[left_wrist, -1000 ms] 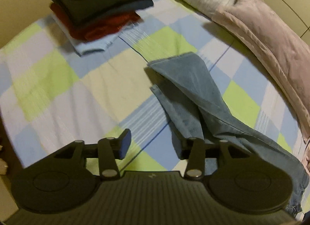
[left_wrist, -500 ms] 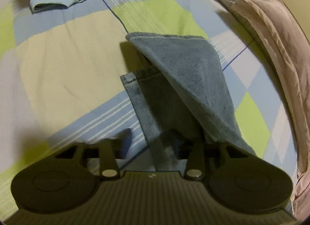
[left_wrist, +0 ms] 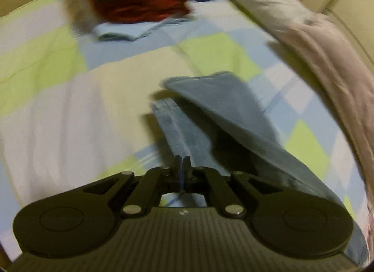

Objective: Fold clothes

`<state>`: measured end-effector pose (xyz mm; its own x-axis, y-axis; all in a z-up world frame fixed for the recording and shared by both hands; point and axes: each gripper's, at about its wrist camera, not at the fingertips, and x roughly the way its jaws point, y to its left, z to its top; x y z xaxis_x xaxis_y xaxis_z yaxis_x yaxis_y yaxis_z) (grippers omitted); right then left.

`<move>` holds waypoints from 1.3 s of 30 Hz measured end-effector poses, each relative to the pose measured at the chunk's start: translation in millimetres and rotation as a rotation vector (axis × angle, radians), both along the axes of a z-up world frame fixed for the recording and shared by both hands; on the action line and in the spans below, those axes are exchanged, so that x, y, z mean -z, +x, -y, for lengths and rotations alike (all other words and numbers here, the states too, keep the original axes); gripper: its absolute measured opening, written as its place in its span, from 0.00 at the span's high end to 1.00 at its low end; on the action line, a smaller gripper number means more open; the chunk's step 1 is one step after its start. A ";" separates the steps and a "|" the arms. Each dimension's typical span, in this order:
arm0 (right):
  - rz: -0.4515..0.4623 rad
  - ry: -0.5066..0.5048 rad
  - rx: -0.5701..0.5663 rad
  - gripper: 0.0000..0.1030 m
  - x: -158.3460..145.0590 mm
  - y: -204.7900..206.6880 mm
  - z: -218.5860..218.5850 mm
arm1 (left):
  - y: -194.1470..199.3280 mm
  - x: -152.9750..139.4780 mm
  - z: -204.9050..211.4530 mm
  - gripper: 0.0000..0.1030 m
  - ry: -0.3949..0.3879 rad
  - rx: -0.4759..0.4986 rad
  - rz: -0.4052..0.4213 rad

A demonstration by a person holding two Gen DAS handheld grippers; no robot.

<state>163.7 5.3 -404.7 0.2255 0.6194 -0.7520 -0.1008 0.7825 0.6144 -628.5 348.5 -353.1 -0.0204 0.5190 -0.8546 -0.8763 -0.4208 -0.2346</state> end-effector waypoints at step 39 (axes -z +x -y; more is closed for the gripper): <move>-0.023 -0.200 -0.158 0.62 -43.9 -34.1 137.7 | -24.3 -2.2 76.3 0.89 -0.172 0.103 -0.238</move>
<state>129.5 -132.4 -360.8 0.1186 0.4843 -0.8668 -0.2193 0.8642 0.4528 -652.9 272.2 -350.9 -0.1852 0.3770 -0.9075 -0.9380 -0.3431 0.0489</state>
